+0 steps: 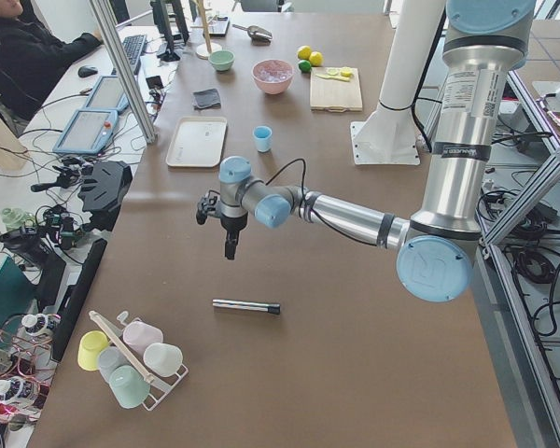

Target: Mash ice and strawberries in cup

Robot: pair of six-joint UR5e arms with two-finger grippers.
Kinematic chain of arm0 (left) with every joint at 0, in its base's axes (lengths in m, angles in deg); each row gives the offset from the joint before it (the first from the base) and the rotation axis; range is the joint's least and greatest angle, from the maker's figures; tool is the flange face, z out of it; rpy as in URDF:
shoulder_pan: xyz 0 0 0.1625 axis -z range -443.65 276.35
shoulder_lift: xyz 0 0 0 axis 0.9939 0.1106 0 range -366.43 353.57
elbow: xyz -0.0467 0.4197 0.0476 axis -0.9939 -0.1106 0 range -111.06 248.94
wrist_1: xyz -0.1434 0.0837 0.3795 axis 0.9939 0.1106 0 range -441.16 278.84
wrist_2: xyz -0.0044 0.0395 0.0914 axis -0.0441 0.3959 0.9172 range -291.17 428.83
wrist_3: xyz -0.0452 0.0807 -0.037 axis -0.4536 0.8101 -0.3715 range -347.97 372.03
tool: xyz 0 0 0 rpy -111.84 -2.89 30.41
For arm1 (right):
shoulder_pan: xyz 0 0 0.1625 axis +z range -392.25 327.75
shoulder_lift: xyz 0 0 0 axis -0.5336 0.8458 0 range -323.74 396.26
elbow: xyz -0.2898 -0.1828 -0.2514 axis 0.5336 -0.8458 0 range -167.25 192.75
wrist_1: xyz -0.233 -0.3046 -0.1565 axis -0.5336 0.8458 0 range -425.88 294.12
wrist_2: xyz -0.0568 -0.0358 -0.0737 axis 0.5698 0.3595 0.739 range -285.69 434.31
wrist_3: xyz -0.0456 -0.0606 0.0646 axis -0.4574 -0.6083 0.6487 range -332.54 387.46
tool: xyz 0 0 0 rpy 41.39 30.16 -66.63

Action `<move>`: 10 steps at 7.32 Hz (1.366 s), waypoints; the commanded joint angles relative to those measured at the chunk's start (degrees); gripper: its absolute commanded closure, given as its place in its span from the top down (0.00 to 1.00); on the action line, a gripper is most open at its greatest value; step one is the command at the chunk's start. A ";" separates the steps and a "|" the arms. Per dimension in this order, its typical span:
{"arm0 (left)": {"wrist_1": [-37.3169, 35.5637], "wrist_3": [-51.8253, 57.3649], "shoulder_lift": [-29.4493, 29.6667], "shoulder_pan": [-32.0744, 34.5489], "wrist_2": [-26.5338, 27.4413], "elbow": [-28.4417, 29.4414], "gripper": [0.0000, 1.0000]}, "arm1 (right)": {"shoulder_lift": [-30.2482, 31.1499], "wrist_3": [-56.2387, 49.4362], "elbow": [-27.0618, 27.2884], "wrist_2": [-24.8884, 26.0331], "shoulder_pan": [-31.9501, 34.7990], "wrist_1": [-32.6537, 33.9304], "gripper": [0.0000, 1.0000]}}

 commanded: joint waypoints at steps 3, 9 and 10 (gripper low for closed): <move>10.44 5.09 -0.81 3.73 -2.50 13.11 0.98 | -0.26 0.00 0.17 -0.24 -0.09 -0.10 0.99; 14.40 5.35 -0.73 2.59 -5.14 16.81 0.88 | 0.35 0.00 0.08 -0.33 -0.09 -0.19 0.99; 15.54 5.35 -0.73 1.63 -5.15 17.94 0.81 | 0.88 0.00 0.34 -0.33 0.00 -0.36 0.99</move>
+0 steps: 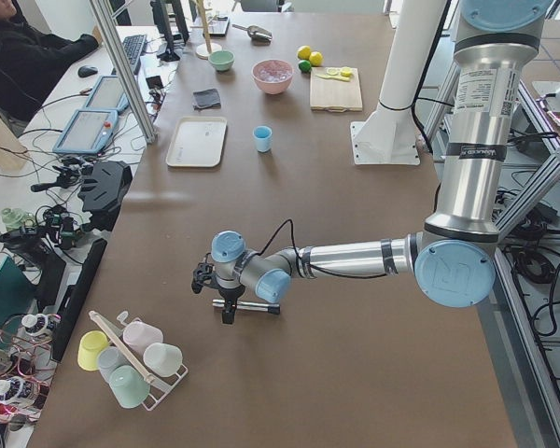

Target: Mash ice and strawberries in cup

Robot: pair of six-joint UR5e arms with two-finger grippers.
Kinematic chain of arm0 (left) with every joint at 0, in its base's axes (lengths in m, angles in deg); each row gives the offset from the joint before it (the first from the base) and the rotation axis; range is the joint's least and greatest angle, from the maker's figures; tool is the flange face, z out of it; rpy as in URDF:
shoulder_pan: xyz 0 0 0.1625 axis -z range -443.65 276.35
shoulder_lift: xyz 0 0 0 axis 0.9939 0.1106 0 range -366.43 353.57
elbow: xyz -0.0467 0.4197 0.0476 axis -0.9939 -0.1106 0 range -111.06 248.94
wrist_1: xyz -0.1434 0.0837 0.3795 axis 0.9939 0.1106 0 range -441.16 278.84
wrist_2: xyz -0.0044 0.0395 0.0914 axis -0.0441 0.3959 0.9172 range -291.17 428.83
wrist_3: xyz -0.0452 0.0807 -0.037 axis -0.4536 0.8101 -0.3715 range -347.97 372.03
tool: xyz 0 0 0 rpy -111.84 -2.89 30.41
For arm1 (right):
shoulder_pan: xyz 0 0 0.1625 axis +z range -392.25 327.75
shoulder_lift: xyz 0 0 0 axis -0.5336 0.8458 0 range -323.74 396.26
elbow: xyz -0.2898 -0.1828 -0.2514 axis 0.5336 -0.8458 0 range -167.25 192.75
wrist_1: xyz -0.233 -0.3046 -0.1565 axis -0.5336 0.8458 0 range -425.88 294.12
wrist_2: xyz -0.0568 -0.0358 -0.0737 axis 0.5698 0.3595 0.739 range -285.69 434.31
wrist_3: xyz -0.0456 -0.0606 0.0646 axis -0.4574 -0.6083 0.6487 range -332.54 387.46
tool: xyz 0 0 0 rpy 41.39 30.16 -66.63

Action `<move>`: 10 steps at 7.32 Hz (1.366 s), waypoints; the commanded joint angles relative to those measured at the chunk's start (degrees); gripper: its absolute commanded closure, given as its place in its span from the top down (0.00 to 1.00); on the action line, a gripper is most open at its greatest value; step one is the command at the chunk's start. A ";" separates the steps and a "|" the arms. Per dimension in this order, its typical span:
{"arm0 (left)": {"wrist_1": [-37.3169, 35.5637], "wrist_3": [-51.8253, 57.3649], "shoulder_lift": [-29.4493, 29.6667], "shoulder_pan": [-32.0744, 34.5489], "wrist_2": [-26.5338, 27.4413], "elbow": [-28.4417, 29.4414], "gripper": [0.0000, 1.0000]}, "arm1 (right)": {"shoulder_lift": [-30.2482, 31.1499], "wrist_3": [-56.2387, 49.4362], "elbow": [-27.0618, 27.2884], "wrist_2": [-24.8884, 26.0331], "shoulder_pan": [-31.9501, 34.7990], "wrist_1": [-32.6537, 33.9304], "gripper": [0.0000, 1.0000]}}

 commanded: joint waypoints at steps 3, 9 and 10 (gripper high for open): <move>3.45 0.15 0.76 -2.66 -0.40 1.94 0.26 | 0.95 0.00 0.71 -0.30 0.17 0.04 0.99; 2.31 -3.86 6.70 -1.27 -1.28 -8.50 0.22 | 0.68 0.00 1.59 -0.56 0.34 0.13 0.99; 2.39 -9.11 12.31 -1.26 0.29 -9.65 0.22 | 0.86 0.00 2.03 -0.56 0.69 0.22 0.99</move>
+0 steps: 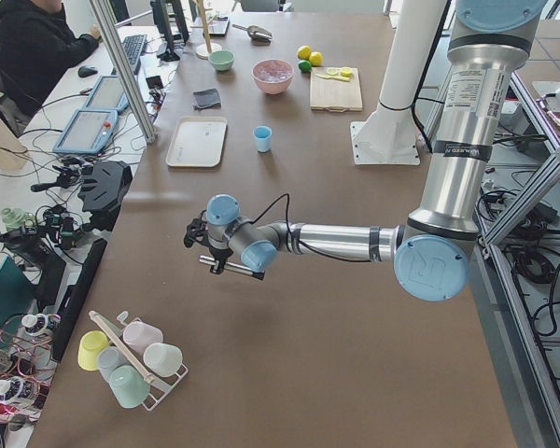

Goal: Mash ice and strawberries in cup
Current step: 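Bring the metal pestle with the left gripper over the light-blue cup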

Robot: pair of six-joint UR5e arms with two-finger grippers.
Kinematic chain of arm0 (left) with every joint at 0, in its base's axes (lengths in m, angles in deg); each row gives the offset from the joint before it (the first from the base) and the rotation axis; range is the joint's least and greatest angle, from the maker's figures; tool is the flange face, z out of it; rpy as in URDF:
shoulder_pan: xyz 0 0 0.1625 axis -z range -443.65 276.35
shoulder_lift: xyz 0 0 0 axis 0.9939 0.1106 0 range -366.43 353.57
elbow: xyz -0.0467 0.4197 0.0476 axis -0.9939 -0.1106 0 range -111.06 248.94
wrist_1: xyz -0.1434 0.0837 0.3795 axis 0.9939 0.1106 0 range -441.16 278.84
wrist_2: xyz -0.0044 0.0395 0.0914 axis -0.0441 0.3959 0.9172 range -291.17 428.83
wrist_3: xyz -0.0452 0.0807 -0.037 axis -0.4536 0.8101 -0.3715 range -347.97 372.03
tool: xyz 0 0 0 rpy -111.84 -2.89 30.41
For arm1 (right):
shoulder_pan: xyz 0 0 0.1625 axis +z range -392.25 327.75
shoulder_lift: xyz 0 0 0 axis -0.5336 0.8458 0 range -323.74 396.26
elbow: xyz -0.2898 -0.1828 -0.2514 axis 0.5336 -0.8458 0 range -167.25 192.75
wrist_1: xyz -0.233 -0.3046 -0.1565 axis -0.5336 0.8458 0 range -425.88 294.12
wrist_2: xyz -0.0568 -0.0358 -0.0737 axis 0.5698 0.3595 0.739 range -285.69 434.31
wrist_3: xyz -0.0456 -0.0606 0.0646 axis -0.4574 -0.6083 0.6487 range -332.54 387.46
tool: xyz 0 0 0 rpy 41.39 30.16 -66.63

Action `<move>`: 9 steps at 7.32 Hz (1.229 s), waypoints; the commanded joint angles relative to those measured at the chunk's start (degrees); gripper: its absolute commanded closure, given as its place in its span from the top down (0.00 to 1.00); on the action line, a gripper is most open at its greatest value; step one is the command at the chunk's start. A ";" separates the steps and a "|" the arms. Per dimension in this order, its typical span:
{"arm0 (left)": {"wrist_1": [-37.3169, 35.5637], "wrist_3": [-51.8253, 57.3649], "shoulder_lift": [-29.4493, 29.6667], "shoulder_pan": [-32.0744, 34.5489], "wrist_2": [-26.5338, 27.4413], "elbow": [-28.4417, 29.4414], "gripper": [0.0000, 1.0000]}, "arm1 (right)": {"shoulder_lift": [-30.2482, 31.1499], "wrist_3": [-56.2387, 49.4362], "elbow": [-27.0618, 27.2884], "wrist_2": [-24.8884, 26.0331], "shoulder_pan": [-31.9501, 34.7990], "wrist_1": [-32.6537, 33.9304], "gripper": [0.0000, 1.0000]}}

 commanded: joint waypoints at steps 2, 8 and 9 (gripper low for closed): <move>-0.19 -15.14 13.66 -4.12 14.38 -6.72 0.22 | -0.08 0.00 0.74 -0.10 0.24 1.93 0.99; -9.34 -24.48 27.66 -34.61 70.53 -18.33 0.23 | 0.09 0.00 0.48 -0.01 0.24 4.49 0.99; -9.34 -26.05 27.84 -41.44 81.22 -18.52 0.23 | 0.19 0.00 0.65 -0.10 0.33 4.49 1.00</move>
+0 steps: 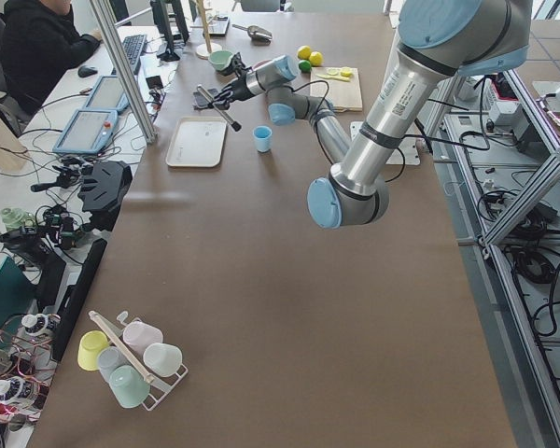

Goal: Mash ice and strawberries in cup
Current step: 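Push the pestle down into the cup with the left gripper to mash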

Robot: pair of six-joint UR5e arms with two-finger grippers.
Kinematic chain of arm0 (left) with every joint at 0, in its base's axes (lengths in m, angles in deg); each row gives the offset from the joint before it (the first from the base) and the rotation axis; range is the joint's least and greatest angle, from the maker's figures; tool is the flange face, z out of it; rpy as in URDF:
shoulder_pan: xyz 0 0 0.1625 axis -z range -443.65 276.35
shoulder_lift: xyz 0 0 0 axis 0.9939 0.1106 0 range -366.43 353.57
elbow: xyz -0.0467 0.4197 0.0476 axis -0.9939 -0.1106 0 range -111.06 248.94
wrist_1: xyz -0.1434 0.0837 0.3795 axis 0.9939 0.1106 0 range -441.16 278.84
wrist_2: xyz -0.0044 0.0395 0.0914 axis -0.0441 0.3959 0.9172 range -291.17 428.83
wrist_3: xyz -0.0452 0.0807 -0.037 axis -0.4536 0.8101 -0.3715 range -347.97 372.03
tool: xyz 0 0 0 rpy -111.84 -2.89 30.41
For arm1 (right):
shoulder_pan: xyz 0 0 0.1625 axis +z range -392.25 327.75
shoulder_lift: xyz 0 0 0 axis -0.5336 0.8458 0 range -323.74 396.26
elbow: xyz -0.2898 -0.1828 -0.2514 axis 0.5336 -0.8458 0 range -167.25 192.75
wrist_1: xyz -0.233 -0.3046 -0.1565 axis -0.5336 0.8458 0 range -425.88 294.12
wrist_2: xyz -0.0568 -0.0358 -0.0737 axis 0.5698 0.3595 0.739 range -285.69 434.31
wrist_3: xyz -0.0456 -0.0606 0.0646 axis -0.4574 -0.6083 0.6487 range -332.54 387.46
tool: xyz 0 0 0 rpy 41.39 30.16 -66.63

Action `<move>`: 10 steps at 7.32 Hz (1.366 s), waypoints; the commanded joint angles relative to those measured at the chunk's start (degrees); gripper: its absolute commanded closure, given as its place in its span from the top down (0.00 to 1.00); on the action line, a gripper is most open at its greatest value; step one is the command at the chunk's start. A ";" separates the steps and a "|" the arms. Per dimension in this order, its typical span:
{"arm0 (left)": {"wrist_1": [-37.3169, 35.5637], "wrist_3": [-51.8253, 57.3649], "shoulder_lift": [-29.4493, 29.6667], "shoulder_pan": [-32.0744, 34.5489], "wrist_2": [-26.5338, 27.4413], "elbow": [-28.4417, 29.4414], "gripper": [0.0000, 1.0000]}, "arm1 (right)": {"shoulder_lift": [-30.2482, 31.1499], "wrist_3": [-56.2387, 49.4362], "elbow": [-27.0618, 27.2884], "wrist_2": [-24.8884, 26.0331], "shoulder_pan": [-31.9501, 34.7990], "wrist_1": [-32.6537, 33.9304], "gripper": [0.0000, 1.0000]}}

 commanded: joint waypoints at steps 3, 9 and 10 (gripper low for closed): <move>6.05 -4.85 0.35 -11.51 18.55 5.34 0.23 | 0.14 0.00 0.01 -0.07 0.06 0.02 1.00; 13.55 -5.93 -0.96 -14.94 20.42 12.32 0.23 | -0.74 0.00 -0.69 0.19 -0.64 0.37 1.00; 13.20 -5.06 -0.61 -13.90 19.98 10.50 0.23 | -0.74 0.00 -0.69 0.19 -0.64 0.37 0.99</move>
